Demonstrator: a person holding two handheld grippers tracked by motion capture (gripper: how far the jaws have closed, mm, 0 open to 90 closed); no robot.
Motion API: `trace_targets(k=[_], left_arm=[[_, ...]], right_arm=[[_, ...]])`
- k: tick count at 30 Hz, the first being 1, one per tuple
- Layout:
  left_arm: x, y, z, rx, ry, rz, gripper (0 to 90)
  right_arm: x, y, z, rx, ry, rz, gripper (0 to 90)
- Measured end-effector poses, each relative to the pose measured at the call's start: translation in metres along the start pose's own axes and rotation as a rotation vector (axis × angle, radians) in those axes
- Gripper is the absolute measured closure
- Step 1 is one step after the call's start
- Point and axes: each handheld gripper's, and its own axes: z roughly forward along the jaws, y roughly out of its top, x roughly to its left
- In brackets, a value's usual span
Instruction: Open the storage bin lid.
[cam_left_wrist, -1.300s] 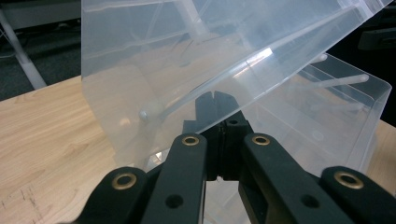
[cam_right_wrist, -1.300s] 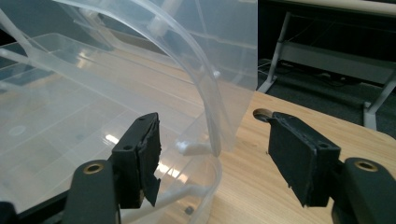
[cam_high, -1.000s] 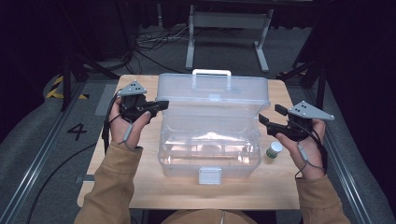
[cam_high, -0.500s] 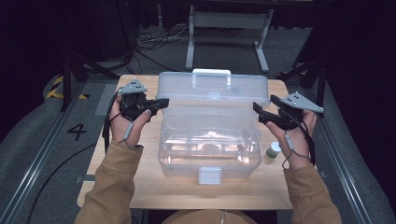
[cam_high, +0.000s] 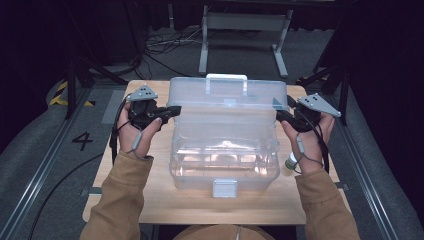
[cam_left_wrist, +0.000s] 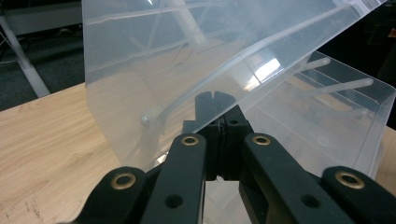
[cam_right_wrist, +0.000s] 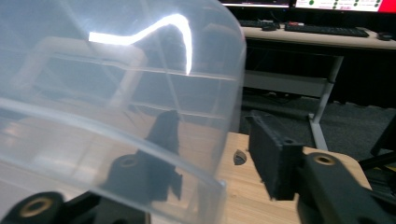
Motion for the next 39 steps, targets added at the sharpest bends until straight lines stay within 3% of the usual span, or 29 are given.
trace_targets(k=[2, 4, 6, 8, 11, 18, 25, 32, 39], left_arm=[[0.000, 0.000, 0.000, 0.002, 0.001, 0.002, 89.2], [0.000, 0.000, 0.000, 0.006, 0.003, 0.002, 88.7], [0.000, -0.001, 0.000, 0.008, 0.002, 0.002, 88.3], [-0.001, -0.002, 0.001, 0.011, 0.007, 0.002, 88.2], [-0.002, -0.003, -0.001, 0.021, 0.007, 0.005, 86.9], [-0.004, -0.005, -0.007, 0.024, -0.002, 0.007, 86.0], [-0.012, -0.009, -0.018, 0.057, -0.015, 0.015, 80.2], [-0.016, -0.014, -0.026, 0.086, -0.029, 0.008, 75.1], [-0.024, -0.020, -0.035, 0.128, -0.050, 0.031, 73.3]], right_arm=[[0.000, 0.000, 0.000, 0.002, 0.002, 0.017, 61.9], [-0.001, -0.002, 0.002, -0.018, 0.028, 0.063, 65.9], [-0.001, -0.002, 0.003, -0.026, 0.024, 0.044, 67.2], [0.000, -0.002, 0.002, 0.006, -0.011, 0.073, 66.7], [0.003, -0.003, 0.003, -0.021, -0.052, 0.045, 69.8], [0.010, -0.002, 0.002, -0.063, -0.093, 0.030, 77.0], [0.010, -0.001, 0.004, -0.062, -0.113, 0.042, 78.7], [0.013, 0.003, 0.007, -0.076, -0.160, -0.007, 83.7], [0.009, 0.007, 0.012, -0.054, -0.154, 0.010, 84.9]])
